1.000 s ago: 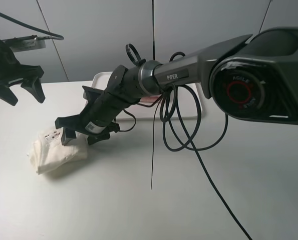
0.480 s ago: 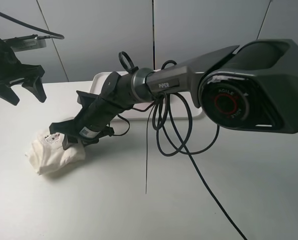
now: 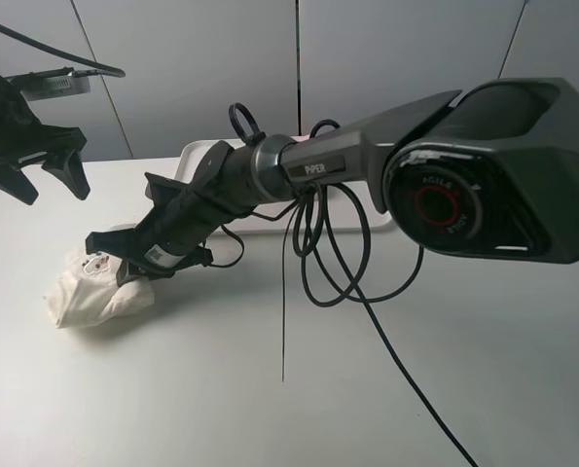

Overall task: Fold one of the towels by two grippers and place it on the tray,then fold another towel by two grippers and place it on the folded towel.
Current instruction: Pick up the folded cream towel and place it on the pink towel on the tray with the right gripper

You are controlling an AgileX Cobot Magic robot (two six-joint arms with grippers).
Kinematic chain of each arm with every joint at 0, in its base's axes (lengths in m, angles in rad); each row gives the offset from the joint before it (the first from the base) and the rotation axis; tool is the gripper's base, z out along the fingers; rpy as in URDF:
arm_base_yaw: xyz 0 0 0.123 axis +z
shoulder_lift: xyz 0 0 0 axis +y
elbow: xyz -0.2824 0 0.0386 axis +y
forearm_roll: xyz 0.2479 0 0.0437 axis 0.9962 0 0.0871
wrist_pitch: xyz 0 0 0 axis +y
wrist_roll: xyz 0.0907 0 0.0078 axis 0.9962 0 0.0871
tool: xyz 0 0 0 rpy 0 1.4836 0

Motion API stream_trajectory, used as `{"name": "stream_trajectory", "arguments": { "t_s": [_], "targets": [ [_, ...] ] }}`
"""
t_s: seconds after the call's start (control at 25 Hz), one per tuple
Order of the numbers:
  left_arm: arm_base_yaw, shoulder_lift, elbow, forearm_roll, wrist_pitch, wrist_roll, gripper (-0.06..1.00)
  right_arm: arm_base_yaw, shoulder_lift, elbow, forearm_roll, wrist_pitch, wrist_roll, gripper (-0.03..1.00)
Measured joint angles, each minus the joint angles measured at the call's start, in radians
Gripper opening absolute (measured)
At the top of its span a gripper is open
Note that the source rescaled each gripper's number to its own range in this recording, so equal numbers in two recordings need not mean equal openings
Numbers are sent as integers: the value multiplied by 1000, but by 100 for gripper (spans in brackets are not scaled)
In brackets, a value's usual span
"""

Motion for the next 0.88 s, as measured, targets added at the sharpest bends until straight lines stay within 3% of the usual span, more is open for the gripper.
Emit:
{"name": "stream_trajectory", "arguments": {
  "t_s": [0.16, 0.32, 0.52, 0.88],
  "targets": [
    [0, 0, 0, 0, 4, 2, 90, -36, 4, 0, 174, 103, -5, 13],
    [0, 0, 0, 0, 14, 2, 90, -87, 4, 0, 251, 206, -16, 13],
    [0, 0, -4, -12, 48, 8, 90, -107, 4, 0, 267, 277, -37, 13],
    [0, -27, -111, -93, 129, 47, 90, -107, -5, -56, 251, 315, -74, 13]
  ]
}}
